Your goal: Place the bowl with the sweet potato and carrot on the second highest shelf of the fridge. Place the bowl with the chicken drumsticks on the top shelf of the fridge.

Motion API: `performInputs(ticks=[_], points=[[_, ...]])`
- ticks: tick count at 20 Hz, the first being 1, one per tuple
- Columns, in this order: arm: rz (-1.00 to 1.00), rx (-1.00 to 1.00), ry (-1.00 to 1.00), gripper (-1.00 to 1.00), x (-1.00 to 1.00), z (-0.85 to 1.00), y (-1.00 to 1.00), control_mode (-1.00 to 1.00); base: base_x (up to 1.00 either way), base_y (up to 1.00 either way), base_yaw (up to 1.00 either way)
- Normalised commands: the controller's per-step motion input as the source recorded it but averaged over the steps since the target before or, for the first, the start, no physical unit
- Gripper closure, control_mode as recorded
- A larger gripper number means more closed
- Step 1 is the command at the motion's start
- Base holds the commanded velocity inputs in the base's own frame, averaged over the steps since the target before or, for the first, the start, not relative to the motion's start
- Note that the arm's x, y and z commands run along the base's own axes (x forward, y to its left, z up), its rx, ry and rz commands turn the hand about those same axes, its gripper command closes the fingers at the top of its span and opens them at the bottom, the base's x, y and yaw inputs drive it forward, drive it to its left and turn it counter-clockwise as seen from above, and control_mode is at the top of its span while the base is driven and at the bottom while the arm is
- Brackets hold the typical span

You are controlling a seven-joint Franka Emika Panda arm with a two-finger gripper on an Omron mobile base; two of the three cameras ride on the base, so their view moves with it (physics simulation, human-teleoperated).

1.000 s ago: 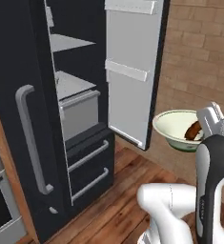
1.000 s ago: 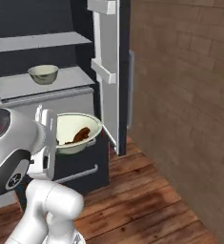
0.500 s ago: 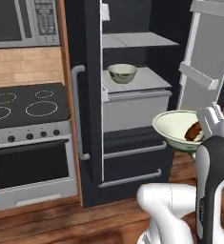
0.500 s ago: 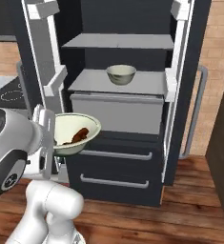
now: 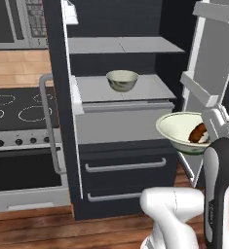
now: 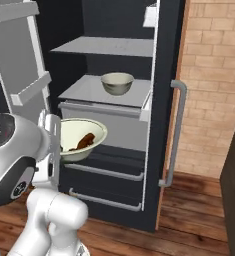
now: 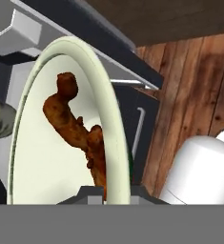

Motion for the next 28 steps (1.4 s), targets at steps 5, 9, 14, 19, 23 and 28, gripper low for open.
performInputs(ticks=[5, 9, 14, 19, 23, 28], points=[[0.00, 0.00, 0.00, 1.00, 0.00, 0.00, 0.00, 1.00, 0.79, 0.02, 0.07], [0.00, 0.00, 0.00, 1.00, 0.00, 0.00, 0.00, 1.00, 0.64, 0.26, 0.03], [0.00, 0.00, 0.00, 1.00, 0.00, 0.00, 0.00, 1.00, 0.51, 0.35, 0.00], [0.00, 0.00, 0.00, 1.00, 0.00, 0.00, 0.00, 1.00, 0.54, 0.40, 0.00], [0.00, 0.00, 0.00, 1.00, 0.00, 0.00, 0.00, 1.00, 0.72, 0.19, 0.00], [0.00, 0.00, 0.00, 1.00, 0.00, 0.00, 0.00, 1.00, 0.83, 0.05, 0.00]])
